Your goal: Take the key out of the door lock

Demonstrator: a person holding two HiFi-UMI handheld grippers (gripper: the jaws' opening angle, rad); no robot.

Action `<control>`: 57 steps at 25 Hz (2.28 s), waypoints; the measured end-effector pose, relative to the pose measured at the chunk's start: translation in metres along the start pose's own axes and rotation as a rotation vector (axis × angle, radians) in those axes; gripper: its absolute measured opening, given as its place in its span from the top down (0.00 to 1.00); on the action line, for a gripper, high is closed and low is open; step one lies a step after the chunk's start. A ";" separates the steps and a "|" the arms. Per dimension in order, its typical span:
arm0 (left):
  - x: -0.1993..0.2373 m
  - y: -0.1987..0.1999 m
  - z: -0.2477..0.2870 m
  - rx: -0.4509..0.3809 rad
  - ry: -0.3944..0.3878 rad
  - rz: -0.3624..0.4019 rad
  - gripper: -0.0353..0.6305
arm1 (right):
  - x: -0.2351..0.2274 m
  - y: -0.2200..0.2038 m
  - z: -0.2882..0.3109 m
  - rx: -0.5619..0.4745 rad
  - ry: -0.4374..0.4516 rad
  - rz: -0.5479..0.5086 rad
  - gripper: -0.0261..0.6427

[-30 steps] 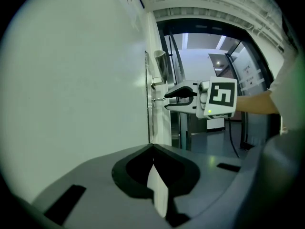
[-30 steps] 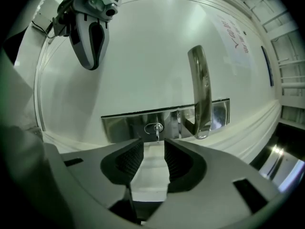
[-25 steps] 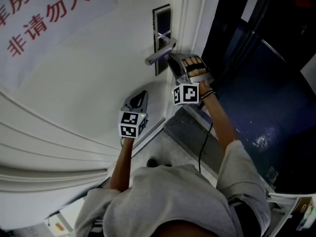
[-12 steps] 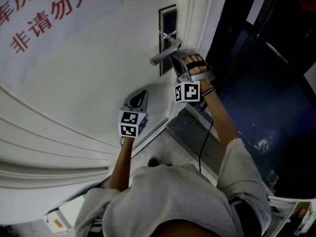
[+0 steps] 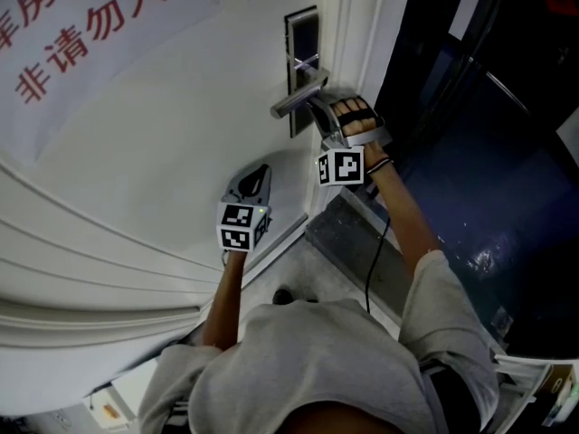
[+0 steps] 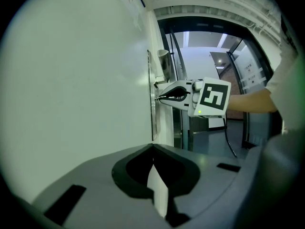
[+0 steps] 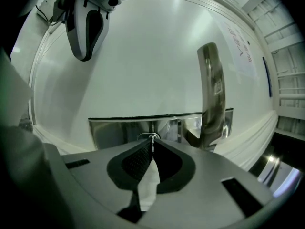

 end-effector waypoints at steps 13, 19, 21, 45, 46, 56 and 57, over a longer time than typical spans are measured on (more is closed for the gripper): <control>0.001 0.000 0.001 0.000 0.002 0.001 0.92 | 0.001 -0.003 -0.007 -0.002 -0.019 -0.017 0.92; -0.006 0.004 0.008 -0.004 -0.019 0.004 0.92 | 0.001 -0.008 -0.023 -0.009 -0.013 0.023 0.92; -0.010 0.004 0.011 -0.003 -0.027 0.007 0.92 | 0.001 -0.012 -0.029 -0.006 -0.016 0.034 0.92; -0.035 0.004 0.014 -0.007 -0.052 0.020 0.92 | 0.037 -0.080 -0.117 0.103 0.072 1.202 0.92; -0.036 0.004 0.015 -0.008 -0.055 0.020 0.92 | 0.042 -0.085 -0.123 0.117 0.068 1.248 0.92; -0.037 -0.001 0.017 -0.006 -0.059 0.011 0.92 | 0.090 -0.119 -0.183 0.237 0.036 1.426 0.92; -0.037 -0.002 0.017 -0.006 -0.059 0.009 0.92 | 0.093 -0.120 -0.186 0.243 0.035 1.431 0.92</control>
Point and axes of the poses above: the fingertips, and each gripper's own axes: z forward along the fingers, x to its left, y out of its top, the point moved 1 cm from there along -z, backward along the fingers, and after that the axes turned 4 degrees about x, right-handed, at the moved point
